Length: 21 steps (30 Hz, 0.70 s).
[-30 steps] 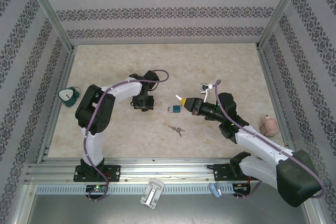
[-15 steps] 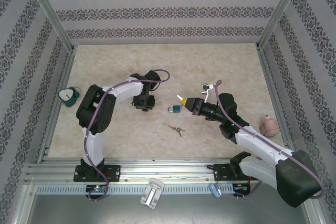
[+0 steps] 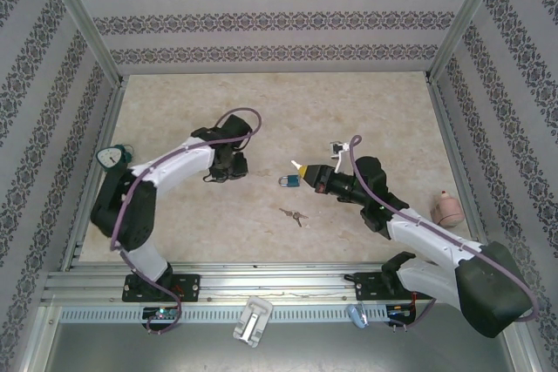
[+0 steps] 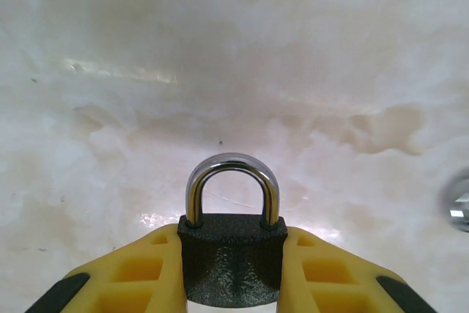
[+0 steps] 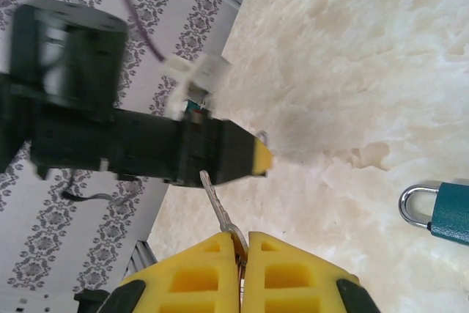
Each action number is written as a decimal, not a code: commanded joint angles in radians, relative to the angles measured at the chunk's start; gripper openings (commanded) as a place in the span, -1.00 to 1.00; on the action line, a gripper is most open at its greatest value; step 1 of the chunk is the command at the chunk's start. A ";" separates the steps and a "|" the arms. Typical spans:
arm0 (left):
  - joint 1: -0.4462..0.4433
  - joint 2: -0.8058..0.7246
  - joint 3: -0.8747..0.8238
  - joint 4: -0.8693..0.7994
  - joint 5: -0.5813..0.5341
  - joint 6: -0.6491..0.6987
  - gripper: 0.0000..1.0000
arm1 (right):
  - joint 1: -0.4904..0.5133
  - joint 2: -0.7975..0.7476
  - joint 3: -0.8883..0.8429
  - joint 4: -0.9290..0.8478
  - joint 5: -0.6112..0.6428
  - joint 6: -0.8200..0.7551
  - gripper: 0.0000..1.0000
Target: Unlock with the key
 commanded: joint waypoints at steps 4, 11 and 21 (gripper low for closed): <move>0.053 -0.171 -0.091 0.137 0.090 -0.189 -0.69 | 0.060 0.025 0.044 0.015 0.101 -0.065 -1.00; 0.084 -0.290 -0.154 0.223 0.146 -0.352 -0.70 | 0.142 0.069 0.082 0.013 0.224 -0.110 -1.00; 0.089 -0.347 -0.236 0.369 0.200 -0.569 -0.70 | 0.268 0.196 0.108 0.151 0.410 -0.144 -1.00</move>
